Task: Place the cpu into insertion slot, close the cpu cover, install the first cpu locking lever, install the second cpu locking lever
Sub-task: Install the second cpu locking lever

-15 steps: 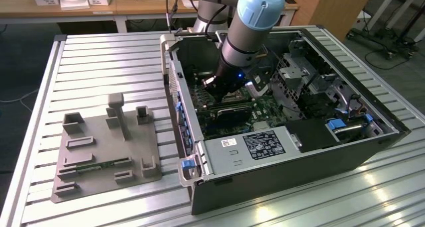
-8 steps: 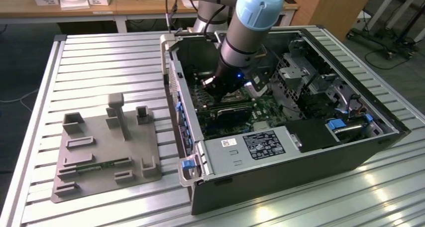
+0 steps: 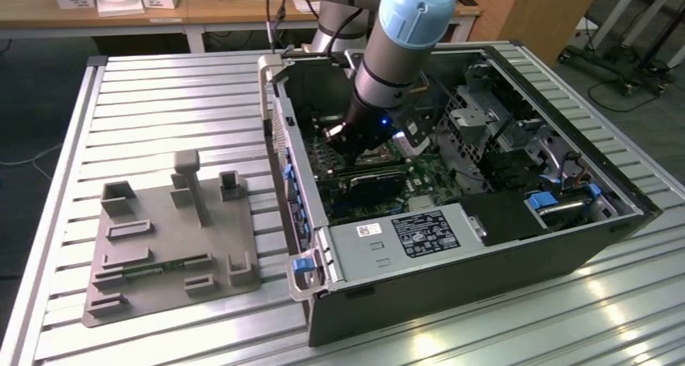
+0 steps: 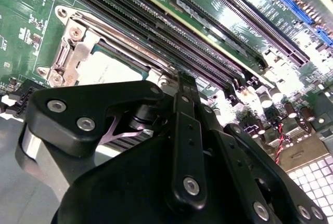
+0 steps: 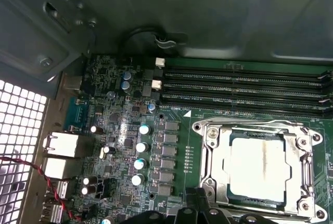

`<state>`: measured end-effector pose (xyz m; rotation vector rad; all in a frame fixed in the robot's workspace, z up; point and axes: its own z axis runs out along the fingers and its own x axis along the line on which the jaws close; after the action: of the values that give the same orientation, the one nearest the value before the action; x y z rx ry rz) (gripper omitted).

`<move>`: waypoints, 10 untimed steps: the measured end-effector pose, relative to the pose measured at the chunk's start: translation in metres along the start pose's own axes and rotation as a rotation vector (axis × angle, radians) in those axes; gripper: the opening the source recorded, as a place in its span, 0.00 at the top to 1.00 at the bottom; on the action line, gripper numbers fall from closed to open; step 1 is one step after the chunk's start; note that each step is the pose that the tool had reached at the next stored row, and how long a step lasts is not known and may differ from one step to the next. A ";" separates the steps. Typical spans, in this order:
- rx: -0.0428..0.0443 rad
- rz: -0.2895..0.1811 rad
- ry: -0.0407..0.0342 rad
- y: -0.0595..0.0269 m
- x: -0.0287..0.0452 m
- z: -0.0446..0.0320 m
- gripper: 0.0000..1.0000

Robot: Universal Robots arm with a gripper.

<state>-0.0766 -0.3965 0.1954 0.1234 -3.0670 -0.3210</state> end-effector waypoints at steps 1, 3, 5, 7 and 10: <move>0.0001 0.000 0.0001 0.0003 0.0000 0.0001 0.90; 0.0001 -0.001 0.0002 0.0008 -0.0001 0.0002 0.90; 0.0000 -0.001 0.0002 0.0008 -0.0001 0.0003 0.90; -0.0002 -0.002 0.0001 0.0009 -0.0001 0.0005 0.90; -0.0033 -0.003 -0.0004 0.0008 -0.0001 0.0011 0.90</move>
<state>-0.0766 -0.3955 0.1946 0.1282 -3.0669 -0.3262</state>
